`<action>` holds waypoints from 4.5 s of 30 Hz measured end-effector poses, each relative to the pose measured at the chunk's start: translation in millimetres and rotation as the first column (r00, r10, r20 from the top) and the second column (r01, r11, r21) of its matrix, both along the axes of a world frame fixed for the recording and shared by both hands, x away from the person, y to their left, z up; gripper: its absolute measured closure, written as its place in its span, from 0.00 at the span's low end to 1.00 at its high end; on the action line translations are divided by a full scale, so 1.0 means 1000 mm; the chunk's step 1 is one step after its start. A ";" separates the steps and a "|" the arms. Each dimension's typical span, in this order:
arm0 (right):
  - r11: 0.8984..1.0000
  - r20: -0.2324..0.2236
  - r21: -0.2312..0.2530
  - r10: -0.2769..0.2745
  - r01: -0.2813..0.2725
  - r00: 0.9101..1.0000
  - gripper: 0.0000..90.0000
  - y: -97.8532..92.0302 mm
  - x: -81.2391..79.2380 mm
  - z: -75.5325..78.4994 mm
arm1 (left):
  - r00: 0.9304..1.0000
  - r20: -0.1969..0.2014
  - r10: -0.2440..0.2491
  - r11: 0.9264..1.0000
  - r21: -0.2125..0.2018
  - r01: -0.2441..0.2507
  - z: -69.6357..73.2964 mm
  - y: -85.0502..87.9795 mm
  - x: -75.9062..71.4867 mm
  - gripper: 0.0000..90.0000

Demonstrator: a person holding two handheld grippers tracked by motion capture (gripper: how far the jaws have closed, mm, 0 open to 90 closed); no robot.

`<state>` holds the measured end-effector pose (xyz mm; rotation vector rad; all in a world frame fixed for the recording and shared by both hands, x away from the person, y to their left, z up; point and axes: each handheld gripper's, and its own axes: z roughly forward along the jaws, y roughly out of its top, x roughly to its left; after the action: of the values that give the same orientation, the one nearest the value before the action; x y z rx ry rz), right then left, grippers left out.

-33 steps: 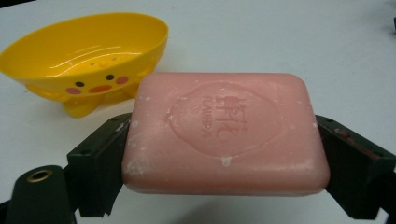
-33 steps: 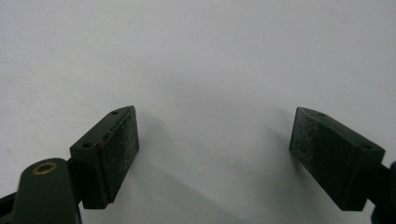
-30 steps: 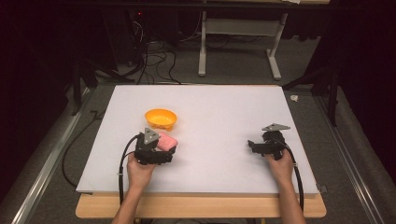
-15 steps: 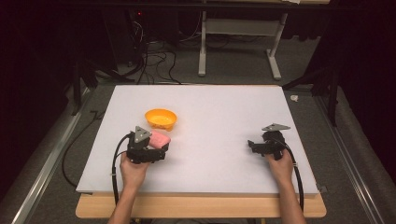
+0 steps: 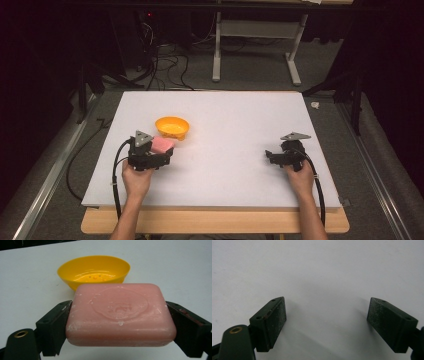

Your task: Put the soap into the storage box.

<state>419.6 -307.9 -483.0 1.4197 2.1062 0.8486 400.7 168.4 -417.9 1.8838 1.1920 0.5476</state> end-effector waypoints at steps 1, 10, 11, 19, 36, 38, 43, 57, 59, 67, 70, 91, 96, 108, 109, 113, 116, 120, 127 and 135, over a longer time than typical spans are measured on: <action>1.000 0.001 -0.001 0.000 0.000 1.000 0.18 0.000 0.000 0.000 | 1.000 0.001 0.001 1.000 -0.001 -0.001 0.001 0.001 0.001 0.15; 1.000 0.000 -0.002 0.001 -0.001 1.000 0.18 0.000 0.000 0.000 | 0.999 0.005 0.032 0.999 -0.029 -0.032 0.004 0.006 0.011 0.16; 1.000 -0.001 -0.002 0.001 -0.001 1.000 0.18 0.000 0.000 0.000 | 0.999 0.002 0.032 0.999 -0.033 -0.032 0.004 0.007 0.012 0.16; 1.000 -0.001 0.000 0.000 0.000 1.000 0.18 0.000 0.000 0.000 | 0.999 0.012 0.030 0.999 -0.028 -0.030 0.013 0.006 0.018 0.17; 1.000 -0.002 0.001 0.001 -0.001 1.000 0.18 0.000 0.000 0.000 | 1.000 0.003 0.026 0.999 -0.030 -0.026 0.027 0.001 0.051 0.17; 1.000 -0.003 0.001 0.000 0.000 1.000 0.18 0.000 0.000 0.000 | 1.000 0.003 0.026 0.999 -0.028 -0.026 0.028 -0.001 0.056 0.17; 1.000 -0.002 0.000 0.001 -0.001 1.000 0.18 -0.001 0.000 0.000 | 1.000 -0.006 0.023 1.000 -0.014 -0.023 0.029 -0.005 0.069 0.17; 1.000 0.000 -0.003 0.003 -0.003 1.000 0.18 0.000 0.000 0.000 | 1.000 -0.009 0.025 1.000 -0.011 -0.025 0.033 -0.017 0.095 0.17; 1.000 -0.002 -0.001 0.002 -0.002 1.000 0.18 -0.001 0.000 0.000 | 1.000 -0.002 0.023 1.000 -0.012 -0.023 0.033 -0.019 0.097 0.17; 1.000 -0.004 0.001 0.000 0.000 1.000 0.18 0.000 0.000 0.000 | 1.000 -0.014 0.021 1.000 -0.005 -0.021 0.027 -0.026 0.107 0.17; 1.000 -0.003 0.001 0.000 0.000 1.000 0.18 0.000 0.000 0.000 | 1.000 -0.016 0.023 1.000 -0.004 -0.023 0.025 -0.028 0.110 0.17; 1.000 -0.003 0.002 -0.001 0.001 1.000 0.18 0.000 0.000 0.000 | 0.999 -0.043 0.031 0.998 0.050 -0.029 0.006 -0.037 0.124 0.17; 1.000 -0.003 0.003 -0.001 0.001 1.000 0.18 0.000 0.000 0.000 | 0.998 -0.056 0.035 0.998 0.059 -0.032 0.000 -0.036 0.124 0.17; 1.000 -0.003 0.003 -0.001 0.001 1.000 0.18 0.000 0.000 0.000 | 0.996 -0.069 0.049 0.996 0.082 -0.043 -0.009 -0.037 0.124 0.16; 1.000 -0.002 0.001 0.001 -0.001 1.000 0.18 0.000 0.000 0.000 | 0.997 -0.069 0.047 0.996 0.080 -0.042 -0.010 -0.037 0.124 0.16; 1.000 -0.002 -0.001 0.002 -0.002 1.000 0.18 0.000 0.000 0.000 | 0.997 -0.063 0.046 0.996 0.077 -0.041 -0.011 -0.038 0.124 0.16; 1.000 0.000 -0.002 0.003 -0.003 1.000 0.18 0.000 0.000 0.000 | 0.997 -0.071 0.044 0.996 0.075 -0.039 -0.010 -0.037 0.124 0.16; 1.000 -0.004 0.002 0.000 0.000 1.000 0.18 0.000 0.000 0.000 | 0.996 -0.076 0.043 0.997 0.062 -0.039 -0.011 -0.035 0.125 0.16; 1.000 -0.003 0.001 0.002 -0.002 1.000 0.18 -0.001 0.000 0.000 | 0.995 -0.093 0.035 0.998 0.051 -0.030 -0.014 -0.035 0.127 0.10; 1.000 -0.001 -0.002 0.003 -0.003 1.000 0.18 0.000 0.000 0.000 | 0.997 -0.077 0.030 0.999 0.012 -0.030 -0.011 -0.034 0.127 0.04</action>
<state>419.6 -308.4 -483.1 1.4161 2.1098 0.8478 528.1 134.8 -428.6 1.9136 1.2714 0.5024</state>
